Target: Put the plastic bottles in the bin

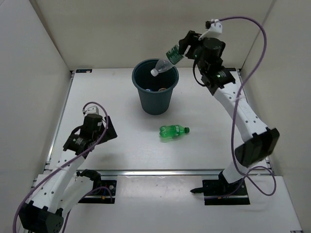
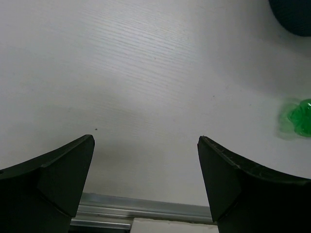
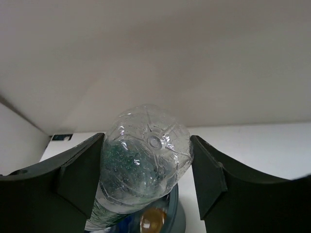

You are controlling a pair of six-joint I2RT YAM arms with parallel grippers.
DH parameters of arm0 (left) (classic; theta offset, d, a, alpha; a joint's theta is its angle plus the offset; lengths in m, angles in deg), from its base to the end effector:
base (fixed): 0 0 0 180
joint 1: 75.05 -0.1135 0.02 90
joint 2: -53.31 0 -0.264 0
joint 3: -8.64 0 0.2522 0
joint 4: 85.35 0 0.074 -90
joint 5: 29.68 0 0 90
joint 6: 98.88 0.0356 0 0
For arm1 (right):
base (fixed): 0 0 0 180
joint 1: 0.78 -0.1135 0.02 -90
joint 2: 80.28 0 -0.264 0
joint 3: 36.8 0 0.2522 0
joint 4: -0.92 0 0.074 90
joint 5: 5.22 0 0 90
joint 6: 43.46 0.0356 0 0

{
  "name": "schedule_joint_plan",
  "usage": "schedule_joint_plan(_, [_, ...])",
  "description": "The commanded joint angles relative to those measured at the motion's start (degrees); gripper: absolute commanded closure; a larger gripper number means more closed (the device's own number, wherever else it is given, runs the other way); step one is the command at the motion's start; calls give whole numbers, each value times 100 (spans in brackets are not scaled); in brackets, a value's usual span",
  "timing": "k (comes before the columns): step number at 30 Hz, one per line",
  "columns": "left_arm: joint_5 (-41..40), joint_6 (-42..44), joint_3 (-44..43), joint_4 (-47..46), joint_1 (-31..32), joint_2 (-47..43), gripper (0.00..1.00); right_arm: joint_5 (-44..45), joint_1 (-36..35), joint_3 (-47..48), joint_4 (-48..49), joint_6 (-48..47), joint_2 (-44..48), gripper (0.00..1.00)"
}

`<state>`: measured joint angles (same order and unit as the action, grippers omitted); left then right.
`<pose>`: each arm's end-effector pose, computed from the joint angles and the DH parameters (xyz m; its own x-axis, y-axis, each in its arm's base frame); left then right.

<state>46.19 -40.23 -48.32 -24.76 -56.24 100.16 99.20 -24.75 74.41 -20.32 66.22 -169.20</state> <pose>0.1512 -0.0423 0.2667 -0.7098 -0.2912 -0.6414 -0.2385 0.9561 -0.1702 0.3297 0.1369 0.4751 -0.0401 0.3391 -0.9399 -0.1619 0.9260 0.3410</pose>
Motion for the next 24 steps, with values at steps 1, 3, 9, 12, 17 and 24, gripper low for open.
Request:
schedule_joint_plan(1, [411, -502, 215, 81, 35, -457, 2, 360, -195, 880, 318, -877, -677, 88])
schedule_joint_plan(3, [577, -460, 312, 72, 18, -519, 1, 509, -345, 1441, 274, -1089, -1204, 87])
schedule_joint_plan(9, [526, -292, 163, 125, 211, -387, 1, 195, -513, 1410, 97, -1151, -1515, 53])
schedule_joint_plan(12, [604, -222, 145, 98, 211, -335, 2, 97, -557, 1408, 64, -1247, -1496, 20])
schedule_joint_plan(17, [815, -143, 171, -112, 290, -89, 1, 97, -451, 1550, -253, -1353, -1277, 1])
schedule_joint_plan(24, [938, 313, -285, -376, 755, 613, 1, -97, 251, 864, -1516, -800, -513, 0])
